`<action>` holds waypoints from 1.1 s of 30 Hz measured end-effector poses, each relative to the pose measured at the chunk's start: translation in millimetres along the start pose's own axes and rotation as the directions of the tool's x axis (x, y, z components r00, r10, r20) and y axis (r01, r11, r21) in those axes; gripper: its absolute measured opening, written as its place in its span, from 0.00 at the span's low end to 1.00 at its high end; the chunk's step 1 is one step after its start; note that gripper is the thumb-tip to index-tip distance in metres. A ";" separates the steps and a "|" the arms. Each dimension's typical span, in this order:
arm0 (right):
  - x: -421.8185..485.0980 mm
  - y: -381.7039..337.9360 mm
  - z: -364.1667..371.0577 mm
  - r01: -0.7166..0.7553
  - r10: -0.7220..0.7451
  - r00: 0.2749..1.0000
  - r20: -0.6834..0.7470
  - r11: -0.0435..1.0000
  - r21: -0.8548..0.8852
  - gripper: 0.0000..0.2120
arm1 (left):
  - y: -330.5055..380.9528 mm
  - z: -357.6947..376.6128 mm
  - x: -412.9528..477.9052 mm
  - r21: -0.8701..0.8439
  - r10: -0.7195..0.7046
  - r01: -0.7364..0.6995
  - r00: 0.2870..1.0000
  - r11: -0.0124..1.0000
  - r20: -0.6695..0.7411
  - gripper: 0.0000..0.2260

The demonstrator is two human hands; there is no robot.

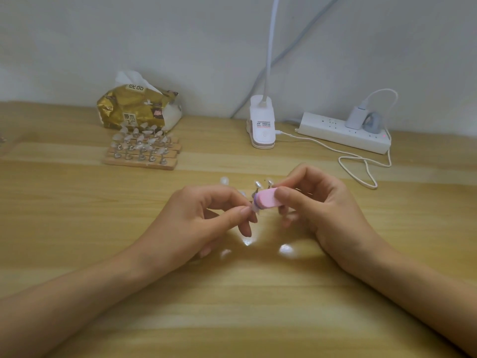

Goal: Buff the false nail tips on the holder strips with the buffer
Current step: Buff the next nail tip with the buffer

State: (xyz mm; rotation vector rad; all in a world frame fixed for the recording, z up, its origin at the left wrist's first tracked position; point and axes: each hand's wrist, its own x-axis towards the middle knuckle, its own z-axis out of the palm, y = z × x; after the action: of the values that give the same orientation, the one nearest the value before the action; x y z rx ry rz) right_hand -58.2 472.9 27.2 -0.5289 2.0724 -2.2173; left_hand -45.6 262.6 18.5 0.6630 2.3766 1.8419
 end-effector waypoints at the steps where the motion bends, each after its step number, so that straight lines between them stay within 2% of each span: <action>1: -1.0 1.0 0.3 0.000 0.000 1.000 0.009 1.000 0.001 0.07 | 0.1 0.1 -0.2 -0.001 0.001 -0.001 1.000 1.000 0.006 0.07; 4: -3.4 0.0 6.1 0.013 -0.012 0.994 0.110 1.000 -0.012 0.06 | 1.1 1.3 -0.8 -0.011 0.005 -0.005 1.000 1.000 0.007 0.07; 8: 0.7 -3.4 1.4 -0.002 0.002 1.000 -0.028 1.000 0.000 0.08 | 0.3 0.9 0.5 -0.021 -0.001 0.001 1.000 1.000 0.008 0.07; 12: -1.8 -0.4 6.7 0.012 -0.012 0.995 0.096 1.000 -0.003 0.08 | -0.7 0.9 0.2 -0.028 -0.004 0.004 1.000 1.000 0.012 0.06; 15: 2.4 -2.5 1.7 -0.009 0.009 1.000 -0.017 1.000 0.007 0.09 | -1.1 0.5 0.4 -0.032 -0.008 0.009 1.000 0.999 0.013 0.07; 17: 3.7 -2.3 -1.6 -0.025 0.026 0.999 -0.035 0.999 0.022 0.09 | -1.2 0.5 0.0 -0.026 -0.005 0.005 1.000 1.000 0.022 0.07; 22: -1.3 -0.2 3.8 0.013 -0.013 0.993 0.118 1.000 0.002 0.04 | -0.2 0.7 -0.4 -0.024 -0.001 0.001 1.000 1.000 0.023 0.07; 26: 1.3 -3.9 0.2 -0.007 0.007 1.000 0.008 1.000 0.000 0.07 | -0.9 0.4 -0.2 -0.023 0.011 -0.010 1.000 1.000 0.029 0.07; 30: -1.7 -2.3 6.3 0.019 -0.015 0.993 0.121 0.999 -0.027 0.06 | -1.2 1.1 -0.3 -0.001 0.016 -0.016 1.000 1.000 0.012 0.06; 33: 0.4 -4.1 4.7 -0.001 0.002 1.000 0.016 1.000 -0.018 0.06 | -1.7 0.2 0.9 -0.006 0.016 -0.016 1.000 1.000 0.004 0.06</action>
State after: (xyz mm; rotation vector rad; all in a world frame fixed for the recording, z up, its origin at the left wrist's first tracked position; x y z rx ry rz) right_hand -56.6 468.7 31.5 -0.5448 2.0854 -2.1886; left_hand -46.9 262.8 17.1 0.6871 2.3695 1.8511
